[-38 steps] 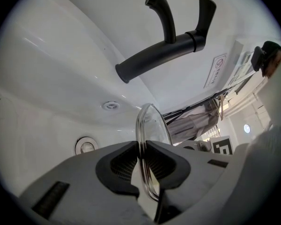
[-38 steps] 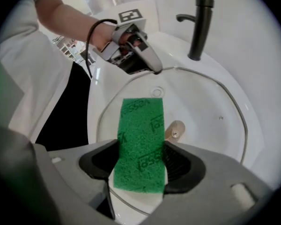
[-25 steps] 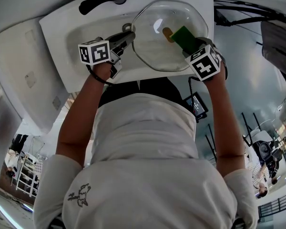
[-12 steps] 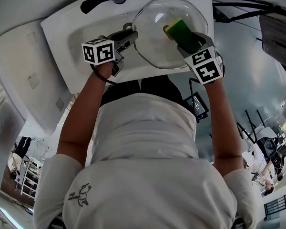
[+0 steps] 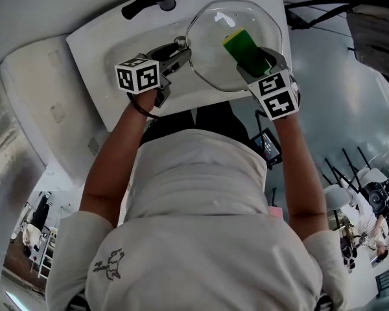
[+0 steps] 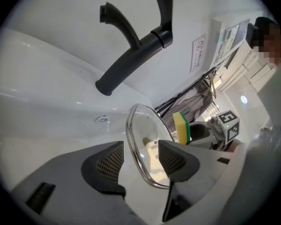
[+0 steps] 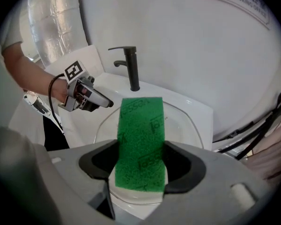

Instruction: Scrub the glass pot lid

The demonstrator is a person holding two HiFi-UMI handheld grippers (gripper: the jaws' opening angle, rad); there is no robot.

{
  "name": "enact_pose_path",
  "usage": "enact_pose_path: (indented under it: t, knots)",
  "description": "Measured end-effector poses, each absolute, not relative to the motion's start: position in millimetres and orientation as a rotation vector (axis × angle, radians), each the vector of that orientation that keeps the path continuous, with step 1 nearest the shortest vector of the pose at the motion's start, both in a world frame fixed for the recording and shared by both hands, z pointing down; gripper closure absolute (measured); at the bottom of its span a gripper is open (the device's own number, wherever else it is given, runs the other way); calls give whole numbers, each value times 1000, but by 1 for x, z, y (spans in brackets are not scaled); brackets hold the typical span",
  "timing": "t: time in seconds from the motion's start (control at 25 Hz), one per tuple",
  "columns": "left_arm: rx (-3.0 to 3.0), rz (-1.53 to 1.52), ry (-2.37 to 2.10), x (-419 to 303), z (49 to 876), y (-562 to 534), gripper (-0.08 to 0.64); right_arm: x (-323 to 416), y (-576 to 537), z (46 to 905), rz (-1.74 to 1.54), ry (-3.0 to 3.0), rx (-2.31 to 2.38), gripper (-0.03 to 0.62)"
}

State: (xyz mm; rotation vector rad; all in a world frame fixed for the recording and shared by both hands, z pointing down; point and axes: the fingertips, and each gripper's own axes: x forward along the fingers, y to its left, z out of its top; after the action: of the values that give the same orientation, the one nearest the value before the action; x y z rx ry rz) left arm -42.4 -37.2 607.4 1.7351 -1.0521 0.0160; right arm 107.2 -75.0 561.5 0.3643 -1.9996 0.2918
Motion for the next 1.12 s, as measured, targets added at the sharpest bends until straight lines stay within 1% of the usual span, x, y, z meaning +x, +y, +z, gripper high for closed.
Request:
enact_pose_path:
  t: [0.44,0.88,1.12]
  knots:
    - [1967,66,-1077,-75,511,-13,333,72,-42,495,336,-2196,535,296]
    - [2239,-4,-1142,-89,375,11,339,45,-12,377,228,-2422,694,296]
    - [2376,-52,-1211,-86,301,28,374,42,8,303,131,-2515,764,296]
